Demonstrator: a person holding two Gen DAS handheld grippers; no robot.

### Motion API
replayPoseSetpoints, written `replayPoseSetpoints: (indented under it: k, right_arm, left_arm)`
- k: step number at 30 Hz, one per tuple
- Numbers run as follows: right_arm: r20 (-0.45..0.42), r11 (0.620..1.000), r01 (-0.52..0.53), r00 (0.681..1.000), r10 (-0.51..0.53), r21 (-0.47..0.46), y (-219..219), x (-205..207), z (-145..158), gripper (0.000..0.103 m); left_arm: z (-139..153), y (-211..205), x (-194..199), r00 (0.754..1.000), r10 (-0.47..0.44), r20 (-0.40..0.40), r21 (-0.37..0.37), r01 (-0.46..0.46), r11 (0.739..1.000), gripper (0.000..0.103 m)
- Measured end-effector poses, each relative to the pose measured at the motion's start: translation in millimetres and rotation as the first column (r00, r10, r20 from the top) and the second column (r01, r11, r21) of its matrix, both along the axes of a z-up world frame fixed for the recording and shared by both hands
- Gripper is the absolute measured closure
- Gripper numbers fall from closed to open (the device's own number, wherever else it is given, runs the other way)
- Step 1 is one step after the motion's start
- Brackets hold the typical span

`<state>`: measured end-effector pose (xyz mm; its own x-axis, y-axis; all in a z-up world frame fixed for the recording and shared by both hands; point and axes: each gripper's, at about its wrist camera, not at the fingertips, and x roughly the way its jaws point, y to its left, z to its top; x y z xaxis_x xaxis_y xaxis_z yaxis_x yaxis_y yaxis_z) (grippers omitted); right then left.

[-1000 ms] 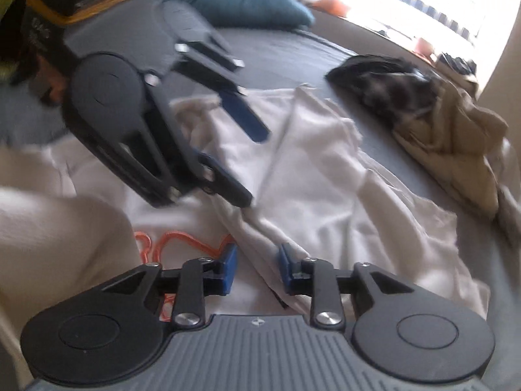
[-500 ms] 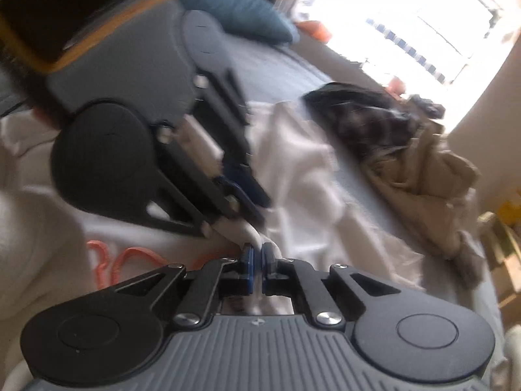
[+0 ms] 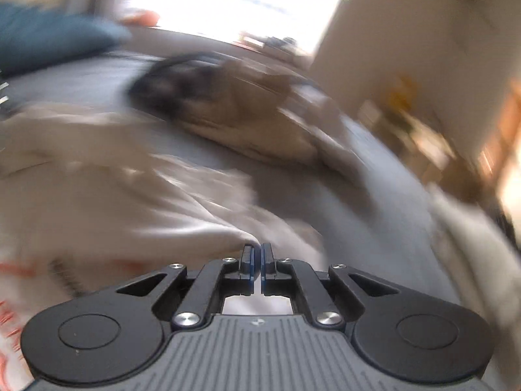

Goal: Fold clothes

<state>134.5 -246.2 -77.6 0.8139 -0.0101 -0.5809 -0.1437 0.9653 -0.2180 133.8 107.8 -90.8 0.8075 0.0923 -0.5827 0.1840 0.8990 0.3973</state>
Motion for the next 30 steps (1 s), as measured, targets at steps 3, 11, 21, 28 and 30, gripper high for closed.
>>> replayPoseSetpoints:
  k: [3, 11, 21, 28, 30]
  right_arm:
    - [-0.134, 0.951, 0.246, 0.965, -0.224, 0.186, -59.9, 16.3, -12.2, 0.101]
    - [-0.157, 0.906, 0.186, 0.978, -0.135, 0.381, -108.2, -17.3, 10.8, 0.053]
    - [-0.229, 0.727, 0.185, 0.973, -0.039, 0.661, -134.9, 42.8, -7.5, 0.025]
    - [-0.371, 0.577, 0.188, 0.903, 0.217, 0.795, -123.1, 106.1, -45.5, 0.026]
    - [-0.38, 0.597, 0.136, 0.873, 0.305, 0.791, -103.9, 111.0, -46.8, 0.03]
  left_arm:
    - [-9.7, 26.6, 1.8, 0.993, 0.086, -0.079, -0.06, -0.091, 0.994, 0.101]
    - [28.6, 70.5, -15.9, 0.982, 0.124, -0.145, -0.341, -0.167, 0.925, 0.06]
    - [13.0, 38.0, 42.9, 0.971, -0.003, -0.239, -0.378, -0.09, 0.922, 0.022]
    - [-6.3, 6.4, 83.3, 0.972, -0.067, -0.227, -0.4, -0.03, 0.916, 0.02]
    - [-12.6, -5.7, 92.1, 0.971, -0.09, -0.221, -0.401, -0.006, 0.916, 0.022]
